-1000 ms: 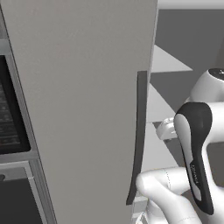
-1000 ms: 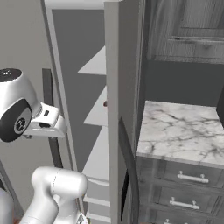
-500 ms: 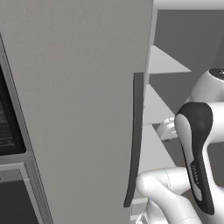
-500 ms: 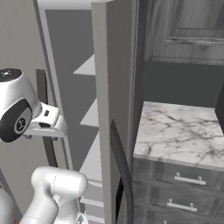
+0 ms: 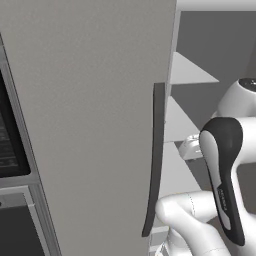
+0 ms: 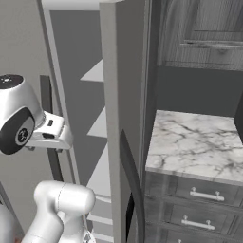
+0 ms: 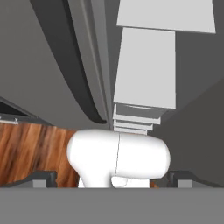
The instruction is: Take the mushroom, broccoli, and mushroom from the freezer and place them in the bowl on the counter.
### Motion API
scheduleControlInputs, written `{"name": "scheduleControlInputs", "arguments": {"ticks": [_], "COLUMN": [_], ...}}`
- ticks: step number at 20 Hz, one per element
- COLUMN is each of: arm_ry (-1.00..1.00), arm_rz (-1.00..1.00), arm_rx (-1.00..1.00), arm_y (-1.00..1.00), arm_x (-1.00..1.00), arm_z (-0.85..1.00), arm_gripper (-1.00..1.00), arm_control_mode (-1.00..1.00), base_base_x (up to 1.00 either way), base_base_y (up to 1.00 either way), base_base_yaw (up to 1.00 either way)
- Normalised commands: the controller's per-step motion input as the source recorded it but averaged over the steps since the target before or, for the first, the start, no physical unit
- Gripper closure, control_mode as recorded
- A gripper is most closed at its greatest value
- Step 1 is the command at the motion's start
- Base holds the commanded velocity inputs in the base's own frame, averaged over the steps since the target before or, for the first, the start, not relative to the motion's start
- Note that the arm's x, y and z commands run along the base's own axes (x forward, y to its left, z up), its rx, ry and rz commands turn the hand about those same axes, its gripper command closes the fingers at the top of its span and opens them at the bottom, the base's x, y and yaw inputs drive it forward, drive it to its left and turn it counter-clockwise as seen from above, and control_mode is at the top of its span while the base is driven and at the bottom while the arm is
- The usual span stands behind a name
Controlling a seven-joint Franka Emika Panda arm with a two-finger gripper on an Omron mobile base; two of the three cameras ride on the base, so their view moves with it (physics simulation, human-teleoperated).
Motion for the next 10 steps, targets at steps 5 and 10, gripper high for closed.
{"name": "scheduleControlInputs", "arguments": {"ticks": [5,10], "arm_ry": [-0.07,-0.17], "arm_rz": [0.05,0.15], "arm_rx": [0.01,0.0], "arm_y": [-0.16,-0.17], "arm_x": [0.48,0.47], "arm_z": [-0.1,-0.09], "arm_gripper": [-1.0,-1.0], "arm_control_mode": [-1.0,-1.0], "base_base_x": [0.0,0.0], "base_base_y": [0.0,0.0], "base_base_yaw": [0.0,0.0]}}
